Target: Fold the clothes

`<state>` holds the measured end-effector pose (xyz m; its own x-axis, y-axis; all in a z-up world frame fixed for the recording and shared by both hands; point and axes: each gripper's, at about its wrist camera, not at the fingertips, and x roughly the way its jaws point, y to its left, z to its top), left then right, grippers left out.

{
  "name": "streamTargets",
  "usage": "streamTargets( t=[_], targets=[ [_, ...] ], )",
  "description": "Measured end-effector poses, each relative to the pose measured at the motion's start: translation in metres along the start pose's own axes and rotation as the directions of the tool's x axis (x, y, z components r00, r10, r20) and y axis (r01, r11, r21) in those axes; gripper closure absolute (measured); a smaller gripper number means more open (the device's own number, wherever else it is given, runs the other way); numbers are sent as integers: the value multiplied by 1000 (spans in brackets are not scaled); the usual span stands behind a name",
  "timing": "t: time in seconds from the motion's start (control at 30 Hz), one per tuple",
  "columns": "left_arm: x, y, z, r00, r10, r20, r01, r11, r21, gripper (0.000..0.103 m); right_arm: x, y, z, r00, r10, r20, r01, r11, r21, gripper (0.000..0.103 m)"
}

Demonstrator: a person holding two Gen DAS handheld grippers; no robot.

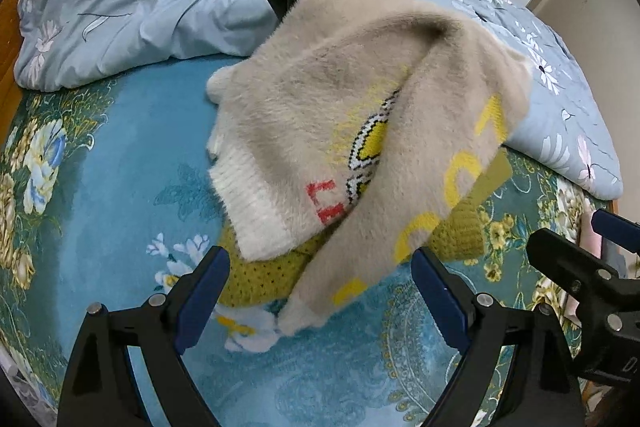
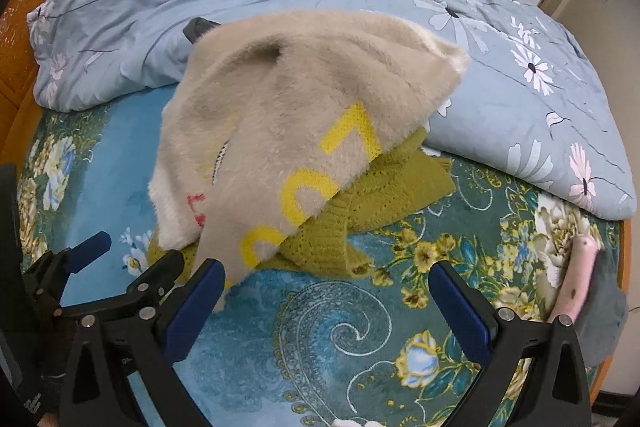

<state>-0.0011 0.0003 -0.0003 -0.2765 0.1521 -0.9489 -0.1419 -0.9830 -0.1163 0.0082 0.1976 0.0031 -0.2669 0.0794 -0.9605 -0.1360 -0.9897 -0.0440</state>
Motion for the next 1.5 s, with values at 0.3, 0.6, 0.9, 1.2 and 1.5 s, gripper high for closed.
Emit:
streamTargets(
  t=[0.3, 0.6, 0.9, 1.2, 1.5],
  targets=[
    [9, -2, 15, 1000, -1, 1, 1, 1000, 19, 11, 14, -7, 12, 1000, 10, -27, -10, 1000, -11, 0],
    [21, -22, 51, 997, -66, 28, 63, 993, 97, 11, 19, -39, -16, 998, -4, -69, 5, 1000, 23, 0],
    [32, -78, 102, 989, -132, 63, 120, 979, 165, 20, 0, -92, -65, 996, -1, -84, 13, 990, 142, 0],
    [0, -92, 116, 954, -286, 88, 275, 953, 125, 93, -24, -128, -113, 993, -38, -112, 60, 977, 206, 0],
    [-126, -74, 15, 831, -519, 201, 457, 842, 285, 94, -56, -135, -146, 997, -3, -73, 24, 959, 284, 0]
  ],
)
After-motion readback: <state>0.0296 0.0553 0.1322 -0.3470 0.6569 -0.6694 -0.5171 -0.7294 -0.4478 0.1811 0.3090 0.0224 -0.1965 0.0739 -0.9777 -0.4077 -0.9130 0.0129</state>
